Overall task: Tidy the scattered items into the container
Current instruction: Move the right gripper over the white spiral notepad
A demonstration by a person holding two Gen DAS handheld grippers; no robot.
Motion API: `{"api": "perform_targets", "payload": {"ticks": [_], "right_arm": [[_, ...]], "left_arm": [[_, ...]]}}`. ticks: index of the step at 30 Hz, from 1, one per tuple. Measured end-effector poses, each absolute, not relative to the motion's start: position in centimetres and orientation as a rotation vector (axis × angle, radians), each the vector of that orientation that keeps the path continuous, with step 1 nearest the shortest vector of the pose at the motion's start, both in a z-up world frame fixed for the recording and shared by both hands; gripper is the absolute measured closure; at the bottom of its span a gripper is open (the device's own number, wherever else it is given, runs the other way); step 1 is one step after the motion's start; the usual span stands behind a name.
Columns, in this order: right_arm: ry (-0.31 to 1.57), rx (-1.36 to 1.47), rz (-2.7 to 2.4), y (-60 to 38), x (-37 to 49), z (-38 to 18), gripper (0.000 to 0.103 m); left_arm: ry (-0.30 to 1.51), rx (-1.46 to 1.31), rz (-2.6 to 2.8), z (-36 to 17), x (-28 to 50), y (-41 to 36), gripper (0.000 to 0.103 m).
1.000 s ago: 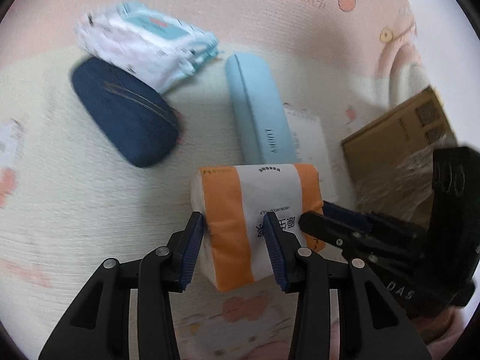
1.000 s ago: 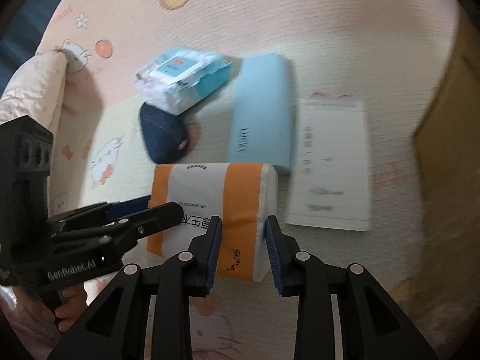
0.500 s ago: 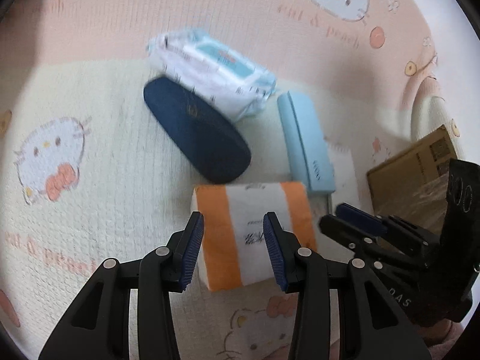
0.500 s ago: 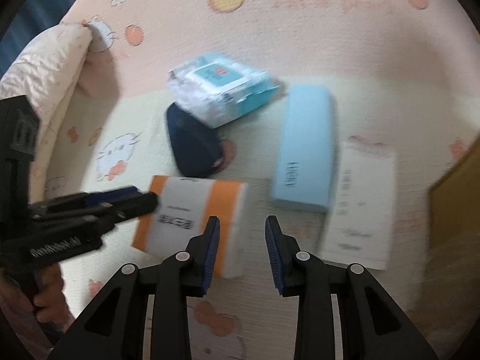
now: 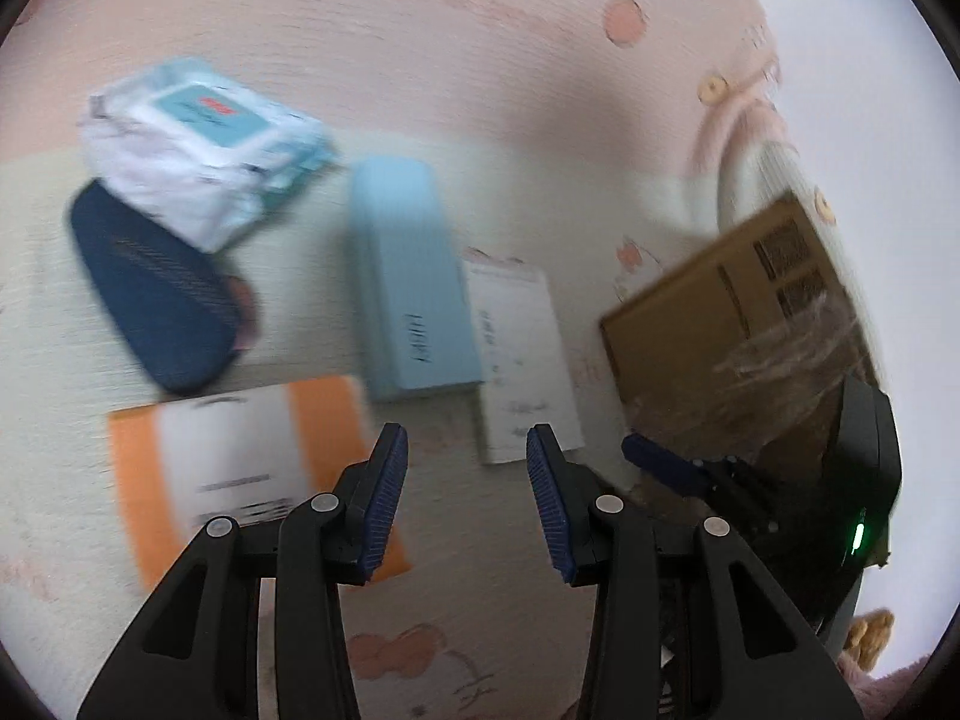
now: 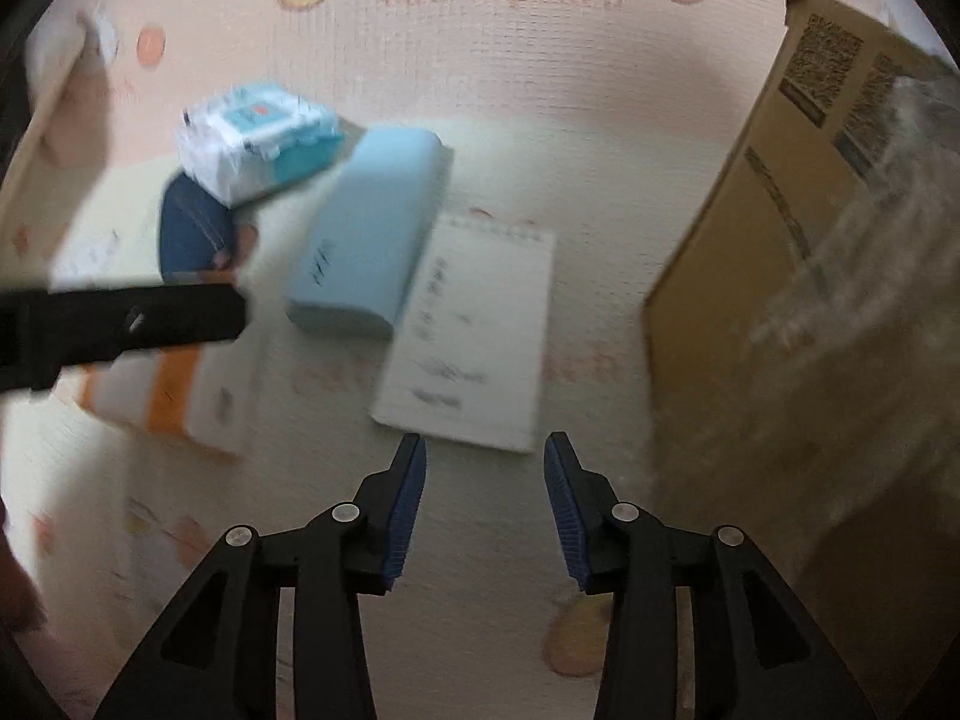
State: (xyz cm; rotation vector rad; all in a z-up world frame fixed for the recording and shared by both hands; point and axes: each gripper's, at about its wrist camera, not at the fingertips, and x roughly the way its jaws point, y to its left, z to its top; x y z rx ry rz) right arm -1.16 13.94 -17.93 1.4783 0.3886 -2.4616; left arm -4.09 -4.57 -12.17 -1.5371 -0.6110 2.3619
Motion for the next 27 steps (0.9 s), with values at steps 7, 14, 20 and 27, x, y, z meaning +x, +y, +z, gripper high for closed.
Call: {"api": "perform_targets", "payload": {"ticks": [7, 14, 20, 27], "right_arm": [[0.468, 1.455, -2.470, 14.9, -0.3, -20.1, 0.065], [0.420, 1.418, -2.485, 16.0, -1.5, -21.2, 0.065], [0.305, 1.392, -2.468, 16.4, -1.9, -21.5, 0.061], [0.240, 1.368, -2.437, 16.8, -2.4, -22.0, 0.060]], "left_arm": [[-0.692, -1.610, 2.199, -16.1, -5.4, -1.6, 0.058], [-0.561, -1.581, 2.279, -16.0, -6.7, 0.3, 0.058], [-0.553, -1.671, 2.257, -17.0, -8.5, 1.3, 0.058], [-0.609, -1.732, 2.207, -18.2, -10.2, 1.4, 0.058]]}}
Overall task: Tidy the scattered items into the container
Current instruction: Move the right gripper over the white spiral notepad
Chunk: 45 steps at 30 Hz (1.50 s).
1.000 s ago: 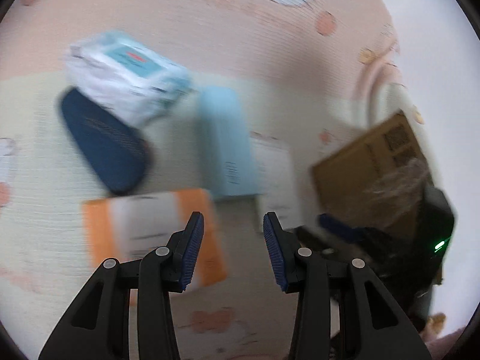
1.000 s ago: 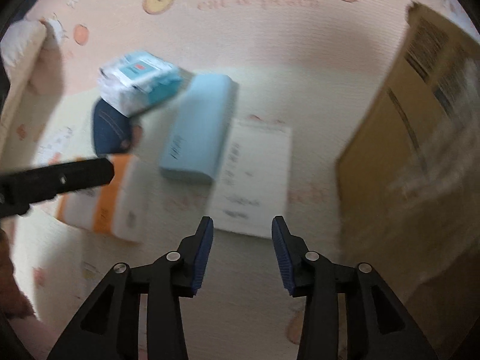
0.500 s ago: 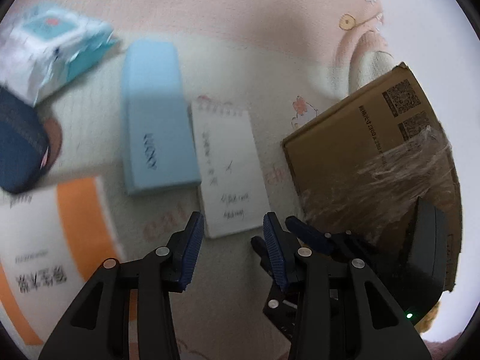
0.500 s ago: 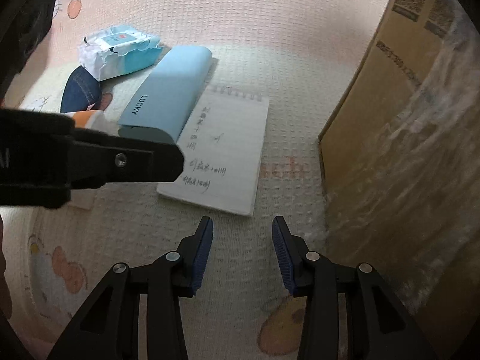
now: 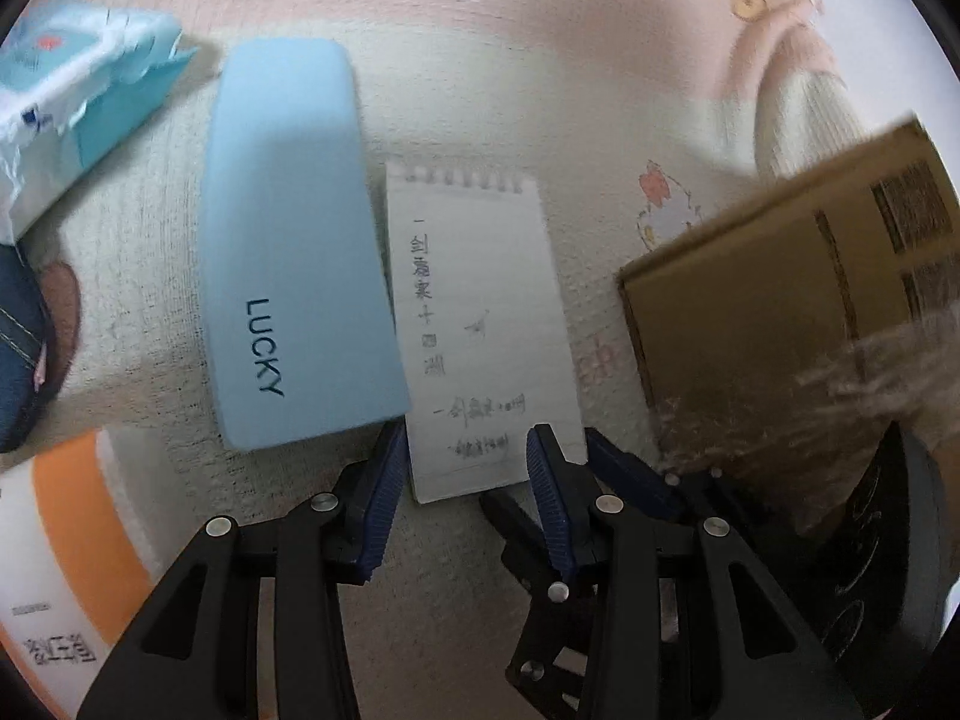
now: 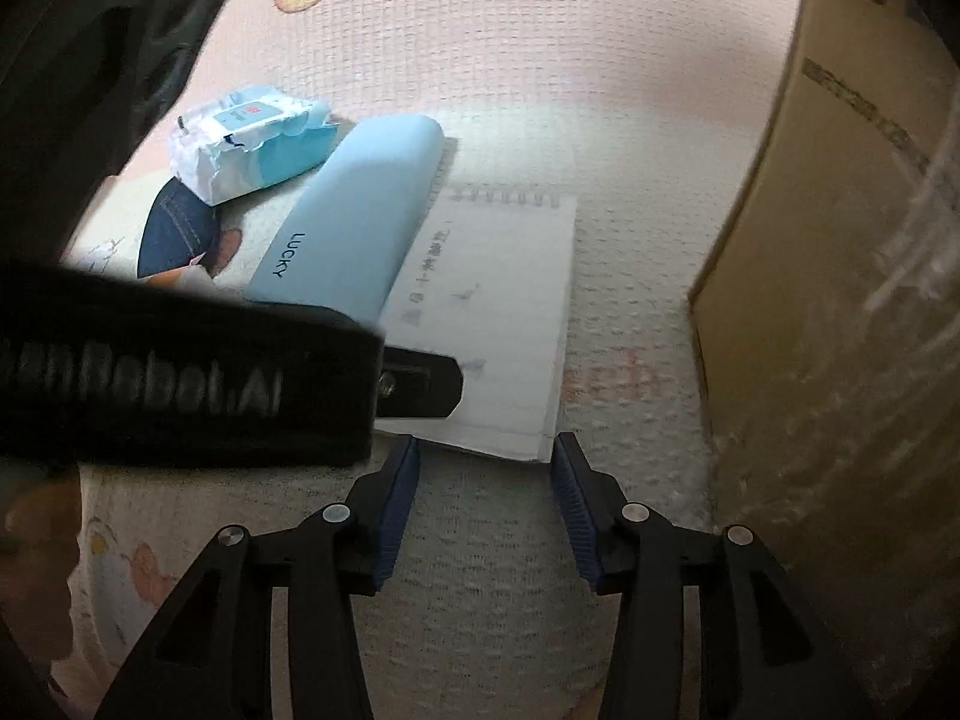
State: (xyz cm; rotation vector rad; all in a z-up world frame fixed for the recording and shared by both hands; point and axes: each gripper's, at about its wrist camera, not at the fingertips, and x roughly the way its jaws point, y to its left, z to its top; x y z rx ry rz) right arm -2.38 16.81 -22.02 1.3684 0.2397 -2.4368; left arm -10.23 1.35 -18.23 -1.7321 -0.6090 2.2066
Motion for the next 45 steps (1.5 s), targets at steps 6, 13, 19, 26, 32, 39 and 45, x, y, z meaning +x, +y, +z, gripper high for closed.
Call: {"api": "perform_targets", "payload": {"ticks": [6, 13, 19, 26, 32, 39, 45], "right_arm": [[0.141, 1.390, -2.409, 17.5, -2.2, -21.9, 0.060], [0.085, 1.411, -2.386, 16.6, -1.0, -21.9, 0.065], [0.177, 1.385, -2.273, 12.5, 0.7, -22.0, 0.066], [0.245, 1.384, -2.240, 12.5, 1.7, -21.4, 0.066], [0.106, 1.405, -2.317, 16.5, 0.8, -19.6, 0.064], [0.202, 1.332, -2.399, 14.4, -7.8, -18.2, 0.063], [-0.067, 1.452, -2.404, 14.0, -13.8, -20.2, 0.063]], "left_arm": [[-0.705, -1.752, 2.151, -18.8, -9.7, -0.3, 0.062], [-0.713, -1.797, 2.165, -18.8, -8.0, -2.5, 0.076], [-0.728, -1.842, 2.205, -18.7, -6.1, -6.0, 0.078], [-0.802, -1.823, 2.215, -18.4, -4.8, -7.4, 0.078], [-1.005, -1.747, 2.173, -18.8, -4.7, -7.4, 0.069], [-1.131, -1.735, 2.179, -19.6, -4.6, -6.5, 0.064], [-1.148, -1.750, 2.226, -19.6, -5.5, -6.0, 0.073]]}}
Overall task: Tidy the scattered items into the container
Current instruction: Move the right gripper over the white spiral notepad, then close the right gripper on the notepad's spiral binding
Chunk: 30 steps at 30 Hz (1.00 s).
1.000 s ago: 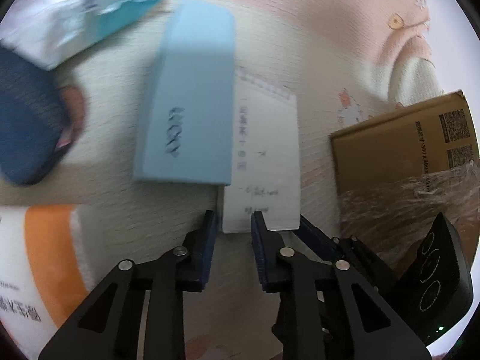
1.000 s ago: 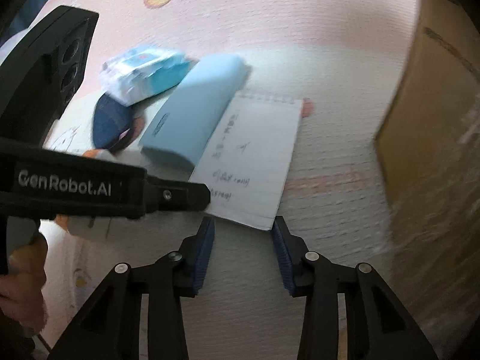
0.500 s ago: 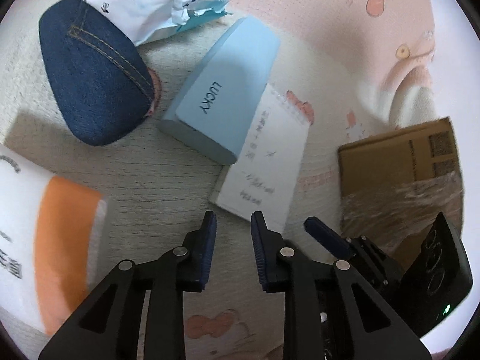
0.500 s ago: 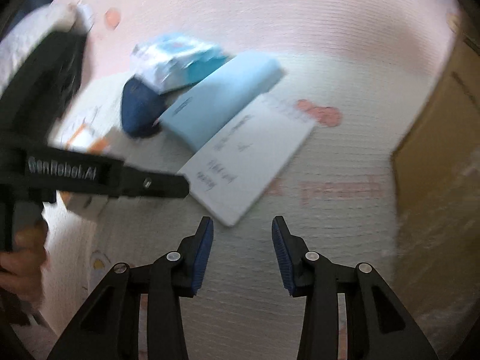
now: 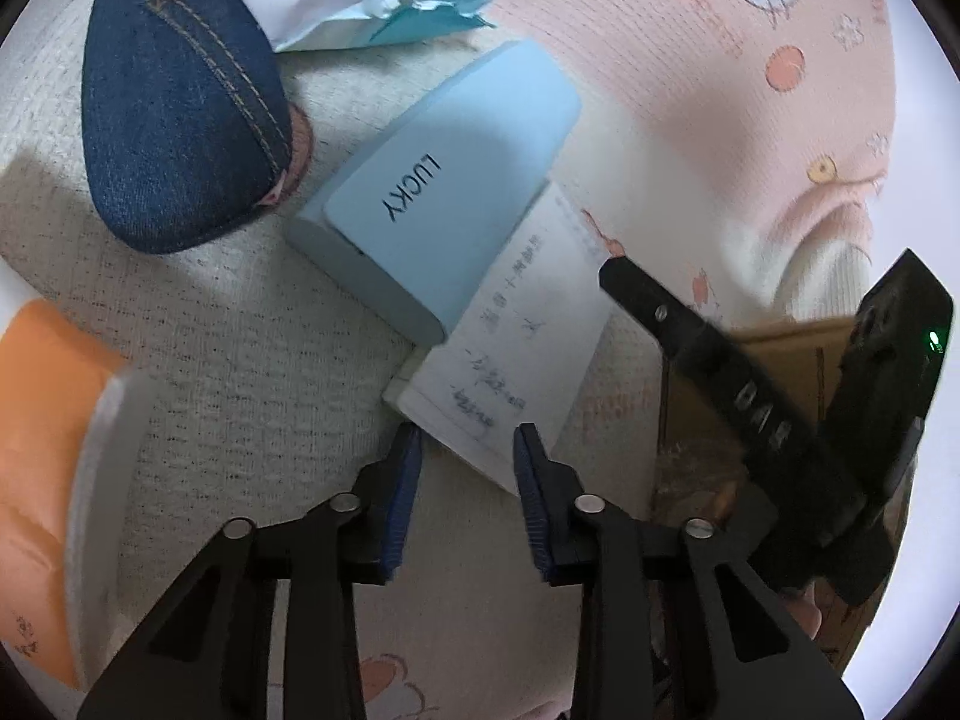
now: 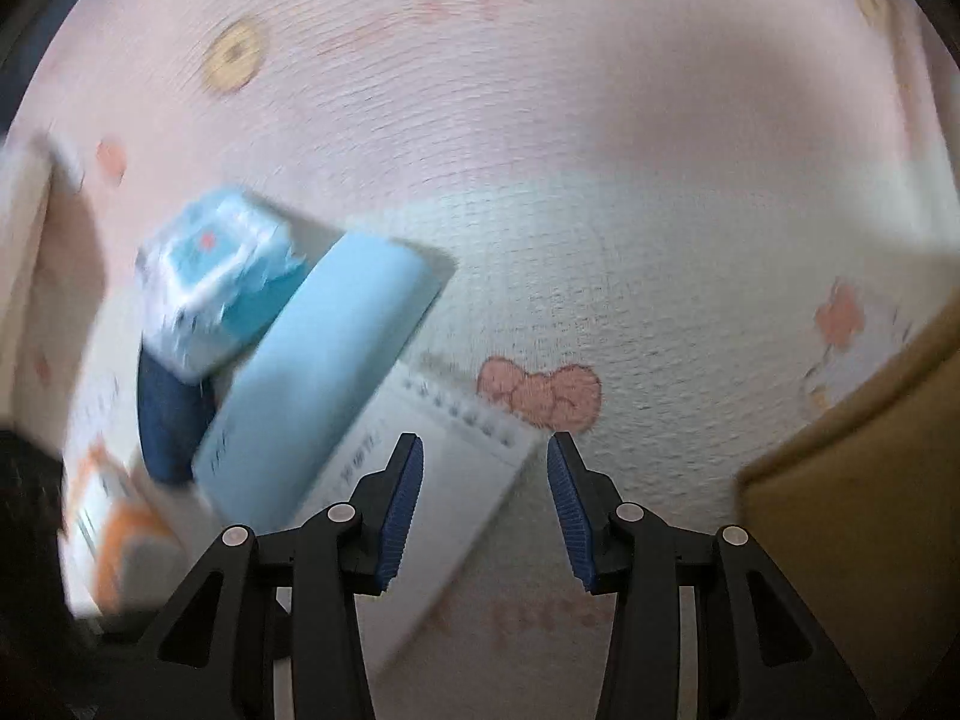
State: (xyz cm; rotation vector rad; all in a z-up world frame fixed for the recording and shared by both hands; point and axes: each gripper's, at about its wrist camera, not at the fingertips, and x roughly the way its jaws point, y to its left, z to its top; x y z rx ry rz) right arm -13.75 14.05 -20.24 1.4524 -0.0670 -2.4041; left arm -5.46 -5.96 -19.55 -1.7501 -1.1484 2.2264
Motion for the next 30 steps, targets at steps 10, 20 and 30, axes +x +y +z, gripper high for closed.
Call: {"api": "perform_targets", "payload": {"ticks": [10, 20, 30], "right_arm": [[-0.067, 1.455, -2.433, 13.6, -15.7, -21.7, 0.055], [-0.055, 1.469, -2.335, 12.4, -13.2, -21.9, 0.054], [-0.308, 1.534, -2.284, 14.6, -11.9, -22.0, 0.054]], "left_arm": [[-1.066, -1.777, 2.260, -19.1, -5.9, -7.3, 0.075], [-1.011, -1.807, 2.252, -19.5, -6.4, -6.4, 0.075], [-0.747, -1.847, 2.303, -19.7, -5.9, -3.0, 0.073]]}}
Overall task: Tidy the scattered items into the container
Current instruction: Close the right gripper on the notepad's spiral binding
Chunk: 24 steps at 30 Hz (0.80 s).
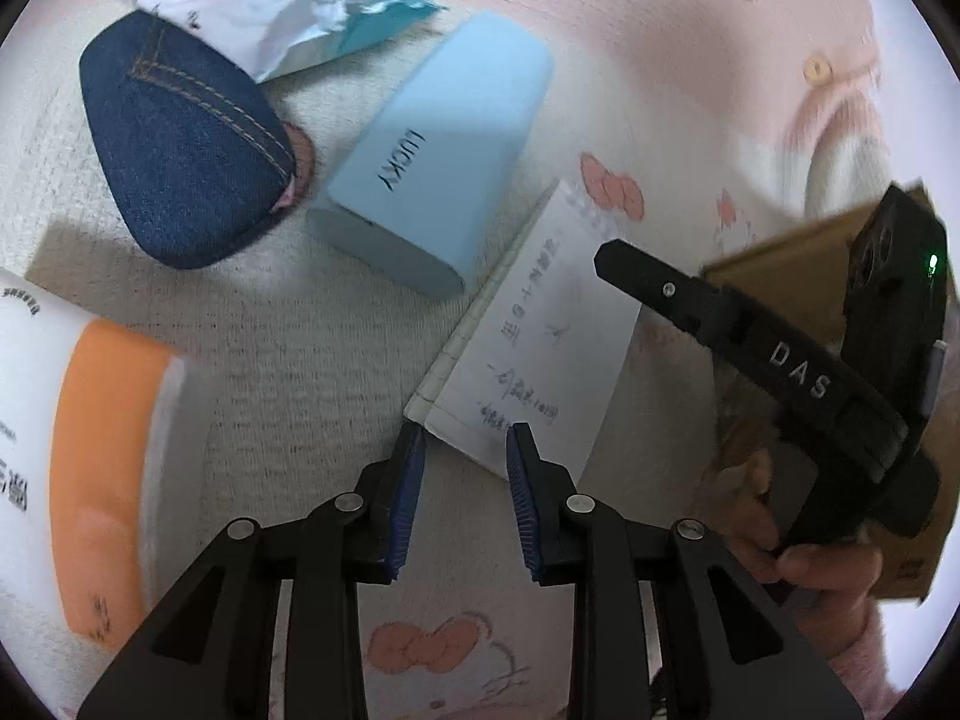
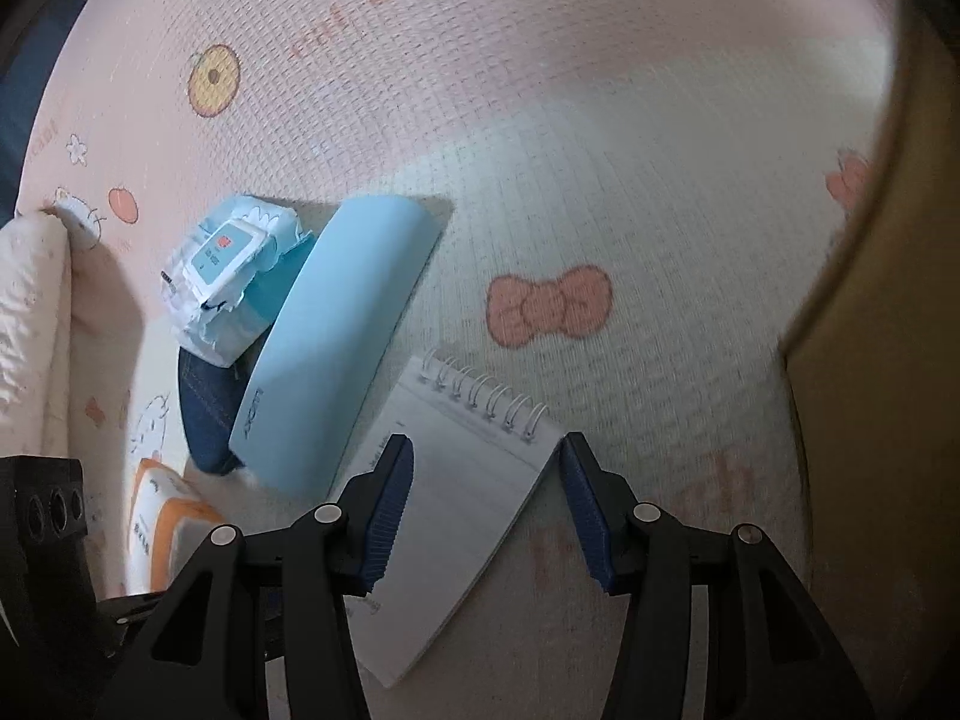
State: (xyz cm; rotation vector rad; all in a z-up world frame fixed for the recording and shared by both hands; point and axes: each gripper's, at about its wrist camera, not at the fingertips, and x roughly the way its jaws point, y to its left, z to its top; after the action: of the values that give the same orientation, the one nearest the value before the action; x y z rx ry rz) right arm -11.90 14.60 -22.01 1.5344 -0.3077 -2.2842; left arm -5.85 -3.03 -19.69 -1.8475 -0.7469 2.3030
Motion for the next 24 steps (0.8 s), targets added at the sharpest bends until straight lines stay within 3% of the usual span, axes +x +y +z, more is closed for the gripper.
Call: {"api": "perform_targets", "payload": {"ticks": [6, 11, 14, 24], "right_arm": [[-0.349, 1.591, -2.064, 13.3, -7.8, -22.4, 0.054], [-0.106, 1.517, -2.194, 11.3, -4.6, -21.2, 0.054], [-0.026, 1.490, -2.259, 11.4, -5.5, -20.5, 0.054], [-0.070, 1.491, -2.352, 13.4, -11.0, -21.6, 0.054]], "left_arm": [[-0.859, -1.839, 2.336, -19.9, -6.4, -5.2, 0.073], [-0.861, -1.810, 2.408, -18.9, -6.5, -5.6, 0.069], [-0.912, -1.788, 2.365, -19.0, -6.5, -4.8, 0.060], [-1.053, -1.784, 2.322, -20.4, -5.7, -4.4, 0.057]]}}
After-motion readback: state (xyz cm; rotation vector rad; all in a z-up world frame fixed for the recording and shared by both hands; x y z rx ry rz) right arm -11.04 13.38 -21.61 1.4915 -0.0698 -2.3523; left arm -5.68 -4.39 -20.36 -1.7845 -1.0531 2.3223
